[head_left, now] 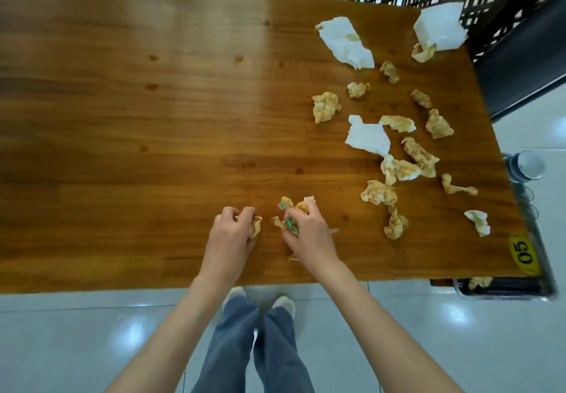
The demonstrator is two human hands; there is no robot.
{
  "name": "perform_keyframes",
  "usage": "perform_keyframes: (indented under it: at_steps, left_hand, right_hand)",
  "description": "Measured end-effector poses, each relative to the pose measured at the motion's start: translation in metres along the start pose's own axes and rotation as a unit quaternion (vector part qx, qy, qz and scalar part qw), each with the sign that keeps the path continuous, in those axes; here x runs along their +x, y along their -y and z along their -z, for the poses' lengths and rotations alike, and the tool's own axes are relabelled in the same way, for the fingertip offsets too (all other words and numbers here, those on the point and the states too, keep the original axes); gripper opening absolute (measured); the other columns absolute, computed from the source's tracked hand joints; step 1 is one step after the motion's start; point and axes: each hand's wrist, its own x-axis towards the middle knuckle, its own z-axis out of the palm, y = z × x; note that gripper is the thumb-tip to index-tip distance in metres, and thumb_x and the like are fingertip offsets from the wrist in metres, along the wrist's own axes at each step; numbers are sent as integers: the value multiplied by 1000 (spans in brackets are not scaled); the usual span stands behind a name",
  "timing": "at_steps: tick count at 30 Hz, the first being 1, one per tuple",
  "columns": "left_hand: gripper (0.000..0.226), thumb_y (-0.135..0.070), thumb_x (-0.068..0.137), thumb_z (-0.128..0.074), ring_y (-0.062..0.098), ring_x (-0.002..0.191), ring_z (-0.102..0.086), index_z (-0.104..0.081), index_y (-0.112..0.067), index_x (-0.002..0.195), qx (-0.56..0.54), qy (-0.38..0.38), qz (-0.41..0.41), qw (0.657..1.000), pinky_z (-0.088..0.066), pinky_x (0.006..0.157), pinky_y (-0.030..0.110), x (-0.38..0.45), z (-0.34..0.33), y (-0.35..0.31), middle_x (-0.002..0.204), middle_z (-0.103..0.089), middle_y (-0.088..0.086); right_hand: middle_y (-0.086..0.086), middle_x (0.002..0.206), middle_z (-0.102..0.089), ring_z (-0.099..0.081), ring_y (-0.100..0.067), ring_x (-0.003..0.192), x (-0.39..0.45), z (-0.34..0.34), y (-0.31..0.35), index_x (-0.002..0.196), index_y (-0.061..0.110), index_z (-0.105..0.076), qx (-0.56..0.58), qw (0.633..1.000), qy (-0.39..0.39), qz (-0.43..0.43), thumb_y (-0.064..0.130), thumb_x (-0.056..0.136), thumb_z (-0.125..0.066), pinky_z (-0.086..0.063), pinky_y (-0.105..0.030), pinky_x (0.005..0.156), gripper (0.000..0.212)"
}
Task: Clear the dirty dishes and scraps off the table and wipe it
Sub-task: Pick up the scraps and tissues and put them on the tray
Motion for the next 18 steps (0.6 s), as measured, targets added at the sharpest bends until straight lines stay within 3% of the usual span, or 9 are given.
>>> perform_keyframes:
  at_steps: [3, 7, 9, 11, 16, 18]
  left_hand:
    - [38, -7, 84, -66, 24, 91, -53, -54, -14, 119, -14, -16, 25, 999, -45, 71, 28, 1, 3, 0, 103, -56, 14]
    - [36, -8, 86, -63, 21, 88, -53, -52, -14, 119, -58, -14, 43, 997, -43, 68, 26, 3, 9, 3, 102, -56, 13]
    - [38, -7, 85, -63, 22, 89, -54, -52, -16, 120, -82, -19, 45, 995, -46, 69, 28, 6, 13, 2, 103, -56, 11]
    - [39, -5, 84, -64, 22, 90, -54, -51, -18, 119, -103, -23, 37, 994, -50, 71, 32, 14, 17, -5, 103, -56, 9]
    - [44, -1, 81, -67, 15, 88, -52, -52, -21, 117, -137, -28, -12, 990, -46, 68, 23, 48, 18, -43, 101, -53, 2]
    - [46, -2, 82, -67, 14, 88, -52, -52, -22, 120, -141, -29, -31, 989, -44, 69, 21, 68, 13, -65, 103, -54, 2]
  right_hand:
    - [-5, 124, -49, -52, -18, 109, -10, 6, -1, 126, 16, -58, 26, 998, -7, -50, 19, 84, -64, -43, -21, 86, 42]
    - [-6, 119, -52, -50, -19, 109, -30, 29, -16, 115, 12, -64, 53, 992, -53, -99, 17, 81, -64, -26, 3, 74, 35]
    - [-8, 128, -50, -46, -17, 116, -34, 44, -25, 121, 13, -61, 63, 986, -92, -125, 17, 81, -64, -22, 2, 75, 40]
    - [-7, 133, -48, -43, -9, 110, -30, 58, -35, 123, 13, -60, 60, 980, -131, -140, 18, 83, -64, -26, 2, 67, 41]
    - [-2, 118, -53, -45, -3, 94, -7, 96, -61, 114, 12, -64, 62, 965, -196, -160, 23, 83, -66, -31, 0, 55, 33]
    - [-3, 121, -53, -44, -3, 97, 7, 112, -73, 110, 12, -64, 69, 959, -224, -156, 23, 82, -68, -29, 3, 59, 30]
